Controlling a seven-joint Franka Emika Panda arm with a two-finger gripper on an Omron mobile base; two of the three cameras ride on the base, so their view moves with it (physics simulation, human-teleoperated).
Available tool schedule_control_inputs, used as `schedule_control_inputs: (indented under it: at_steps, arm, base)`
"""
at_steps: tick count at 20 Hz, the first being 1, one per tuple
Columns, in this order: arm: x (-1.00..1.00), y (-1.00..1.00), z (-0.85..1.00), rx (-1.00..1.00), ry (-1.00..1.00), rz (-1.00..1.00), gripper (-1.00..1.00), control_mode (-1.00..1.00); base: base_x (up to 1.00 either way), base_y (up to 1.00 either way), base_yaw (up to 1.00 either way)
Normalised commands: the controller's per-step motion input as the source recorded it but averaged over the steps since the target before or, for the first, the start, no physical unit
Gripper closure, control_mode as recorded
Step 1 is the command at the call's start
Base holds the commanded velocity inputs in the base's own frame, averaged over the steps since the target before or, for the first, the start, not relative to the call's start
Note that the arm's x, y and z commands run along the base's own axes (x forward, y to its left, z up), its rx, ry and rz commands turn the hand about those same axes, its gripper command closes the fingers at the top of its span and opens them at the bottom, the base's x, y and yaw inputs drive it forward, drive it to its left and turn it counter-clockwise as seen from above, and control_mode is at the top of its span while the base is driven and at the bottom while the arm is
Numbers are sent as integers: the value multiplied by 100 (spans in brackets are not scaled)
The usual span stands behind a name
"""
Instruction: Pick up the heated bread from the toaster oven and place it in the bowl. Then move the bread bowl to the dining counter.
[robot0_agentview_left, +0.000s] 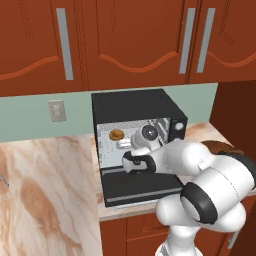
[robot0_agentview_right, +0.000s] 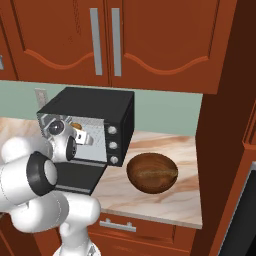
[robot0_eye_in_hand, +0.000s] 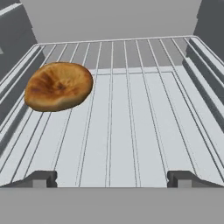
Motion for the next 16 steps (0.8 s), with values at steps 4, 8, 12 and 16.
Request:
schedule_control_inputs:
  at_steps: [4, 8, 12, 16]
  arm:
    - [19, 0, -14, 0, 0, 0, -100, -100]
    - [4, 0, -14, 0, 2, 0, -100, -100]
    - [0, 0, -17, -2, 9, 0, -100, -100]
    - [-2, -2, -19, -1, 14, -2, -100, -100]
  base:
    - [0, 0, 0]
    - [0, 0, 0]
    - [0, 0, 0]
    - [0, 0, 0]
